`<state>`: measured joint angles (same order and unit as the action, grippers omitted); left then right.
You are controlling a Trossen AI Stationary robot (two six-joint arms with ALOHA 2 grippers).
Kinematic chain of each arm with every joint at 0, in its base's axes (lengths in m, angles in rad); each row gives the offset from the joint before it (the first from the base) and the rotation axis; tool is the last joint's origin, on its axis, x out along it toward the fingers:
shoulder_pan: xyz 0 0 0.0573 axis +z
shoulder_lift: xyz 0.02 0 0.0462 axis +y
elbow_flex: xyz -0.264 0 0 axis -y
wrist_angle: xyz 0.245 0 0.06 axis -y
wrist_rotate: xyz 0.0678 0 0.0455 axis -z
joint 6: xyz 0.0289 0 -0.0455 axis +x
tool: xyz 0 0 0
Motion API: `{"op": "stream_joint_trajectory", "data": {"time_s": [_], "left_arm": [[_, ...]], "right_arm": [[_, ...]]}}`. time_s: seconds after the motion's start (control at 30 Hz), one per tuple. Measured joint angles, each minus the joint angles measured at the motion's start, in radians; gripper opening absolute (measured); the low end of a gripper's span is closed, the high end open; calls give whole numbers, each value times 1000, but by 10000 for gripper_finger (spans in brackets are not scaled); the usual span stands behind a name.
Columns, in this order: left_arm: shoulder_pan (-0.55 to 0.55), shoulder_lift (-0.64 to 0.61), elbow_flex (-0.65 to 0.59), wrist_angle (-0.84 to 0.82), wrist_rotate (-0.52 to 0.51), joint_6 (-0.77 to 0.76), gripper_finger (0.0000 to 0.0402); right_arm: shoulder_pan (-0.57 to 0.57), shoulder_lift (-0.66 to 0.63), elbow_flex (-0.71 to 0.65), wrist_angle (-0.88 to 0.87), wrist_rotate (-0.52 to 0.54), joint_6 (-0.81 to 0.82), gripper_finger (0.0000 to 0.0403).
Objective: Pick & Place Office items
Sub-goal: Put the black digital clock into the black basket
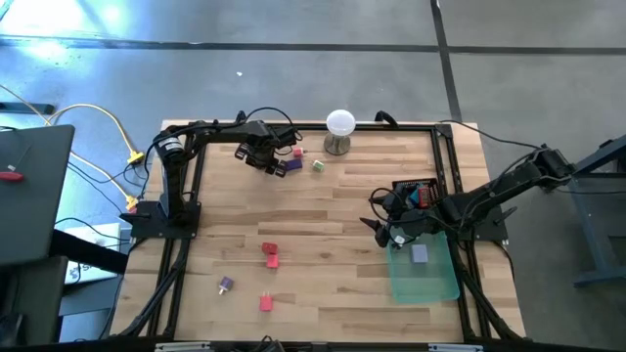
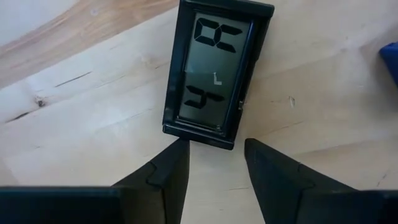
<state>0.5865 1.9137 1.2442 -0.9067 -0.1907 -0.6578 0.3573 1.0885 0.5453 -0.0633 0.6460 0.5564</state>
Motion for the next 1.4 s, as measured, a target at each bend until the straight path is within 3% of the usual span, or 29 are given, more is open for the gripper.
{"op": "stream_joint_trajectory", "data": {"time_s": [0.47, 0.97, 1.4], "left_arm": [[-1, 0, 0, -21, 26, 40, 247], [55, 0, 5, -34, 135, -8, 250], [55, -1, 2, -2, 118, -6, 250]], "right_arm": [[0, 0, 0, 0, 0, 0, 303], [0, 0, 0, 0, 0, -2, 303], [1, 0, 0, 0, -25, -3, 303]]}}
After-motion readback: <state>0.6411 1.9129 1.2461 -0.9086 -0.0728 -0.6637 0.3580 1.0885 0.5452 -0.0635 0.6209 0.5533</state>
